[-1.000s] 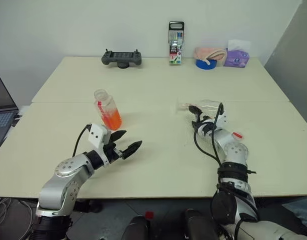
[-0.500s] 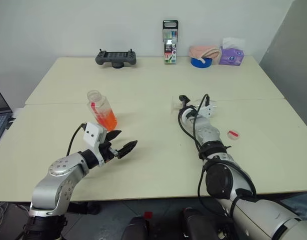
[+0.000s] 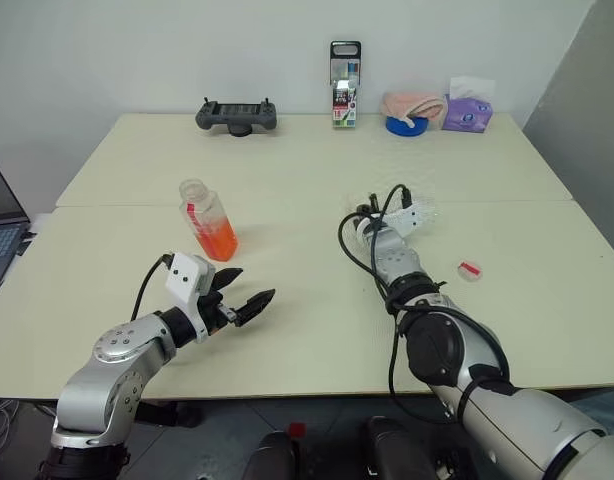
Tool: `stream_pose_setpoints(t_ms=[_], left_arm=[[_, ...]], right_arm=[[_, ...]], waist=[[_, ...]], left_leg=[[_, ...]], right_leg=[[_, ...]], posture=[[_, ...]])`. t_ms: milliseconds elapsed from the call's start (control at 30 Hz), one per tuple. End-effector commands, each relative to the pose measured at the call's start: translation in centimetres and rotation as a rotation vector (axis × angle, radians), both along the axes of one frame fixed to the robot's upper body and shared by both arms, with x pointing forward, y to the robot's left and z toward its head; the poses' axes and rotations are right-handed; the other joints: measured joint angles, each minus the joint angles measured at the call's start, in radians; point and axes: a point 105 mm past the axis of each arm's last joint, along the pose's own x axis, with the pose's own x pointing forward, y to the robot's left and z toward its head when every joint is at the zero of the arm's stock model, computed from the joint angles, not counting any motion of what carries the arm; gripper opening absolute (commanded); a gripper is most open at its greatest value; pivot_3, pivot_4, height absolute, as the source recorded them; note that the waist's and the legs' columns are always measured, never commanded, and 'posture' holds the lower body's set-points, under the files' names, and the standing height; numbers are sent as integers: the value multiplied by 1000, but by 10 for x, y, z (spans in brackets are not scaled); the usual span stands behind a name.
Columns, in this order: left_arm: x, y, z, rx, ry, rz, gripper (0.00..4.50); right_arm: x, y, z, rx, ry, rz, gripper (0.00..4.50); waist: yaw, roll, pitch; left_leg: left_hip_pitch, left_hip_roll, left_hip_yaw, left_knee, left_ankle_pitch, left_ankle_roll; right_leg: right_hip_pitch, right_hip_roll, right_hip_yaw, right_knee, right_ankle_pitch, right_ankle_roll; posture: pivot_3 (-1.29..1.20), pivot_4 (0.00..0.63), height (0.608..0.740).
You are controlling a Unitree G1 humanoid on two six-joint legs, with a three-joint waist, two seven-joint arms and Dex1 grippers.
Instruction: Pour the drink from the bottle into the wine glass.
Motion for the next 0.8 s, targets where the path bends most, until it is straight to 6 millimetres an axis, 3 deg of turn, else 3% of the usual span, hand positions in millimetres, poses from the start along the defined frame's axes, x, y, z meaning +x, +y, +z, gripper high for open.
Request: stream_pose_setpoints(t_ms=[33, 167, 233, 300, 367, 500, 600, 800], left_arm=[[1, 3, 16, -8, -70, 10, 4500], [-1, 7, 23, -37, -104, 25, 4500], [-7, 11, 27, -55, -120, 29, 4500], [-18, 15, 32, -65, -129, 33, 4500], [-27, 20, 37, -56, -137, 31, 4500], [-41, 24, 42, -12, -143, 14, 4500], [-48, 24, 41, 28, -139, -7, 4500], [-50, 27, 36, 53, -129, 16, 4500]], right_arm=[[-5, 22, 7, -129, -67, 63, 151], [-9, 34, 35, -426, -285, 139, 142], [-19, 43, 54, -609, -459, 190, 141], [-35, 48, 61, -836, -619, 264, 138], [-49, 50, 51, -1006, -699, 345, 133], [-71, 49, 28, -1152, -778, 479, 131], [-80, 50, 17, -1182, -802, 531, 130], [-80, 54, -3, -1190, -756, 535, 128]], waist=[[0, 0, 0], [-1, 1, 1], [-3, 1, 1], [-5, 1, 1], [-9, 1, 1], [-3, 1, 1], [-1, 1, 1], [-2, 0, 1]], left_leg=[[0, 0, 0, 0, 0, 0], [-4, 0, 1, -1, 0, 0], [-9, 0, 1, -1, 0, 0], [-12, 1, 0, -1, 0, 0], [-14, 1, 0, -1, 0, -1], [-15, 1, -1, -1, 0, -1], [-16, 0, 0, 0, 0, -2], [-11, 0, -1, 1, 1, -3]], right_leg=[[0, 0, 0, 0, 0, 0], [-4, 0, 0, 0, 0, -1], [-11, 0, 0, 2, 3, -5], [-13, -1, 0, 2, 3, -5], [-15, -1, 0, 2, 3, -5], [-17, -1, -1, 2, 3, -5], [-16, -1, 0, 0, 2, -4], [-12, 0, -1, 1, 1, -3]], posture=[[0, 150, 740], [0, 150, 740], [0, 150, 740], [0, 150, 740], [0, 150, 740], [0, 150, 740], [0, 150, 740], [0, 150, 740]])
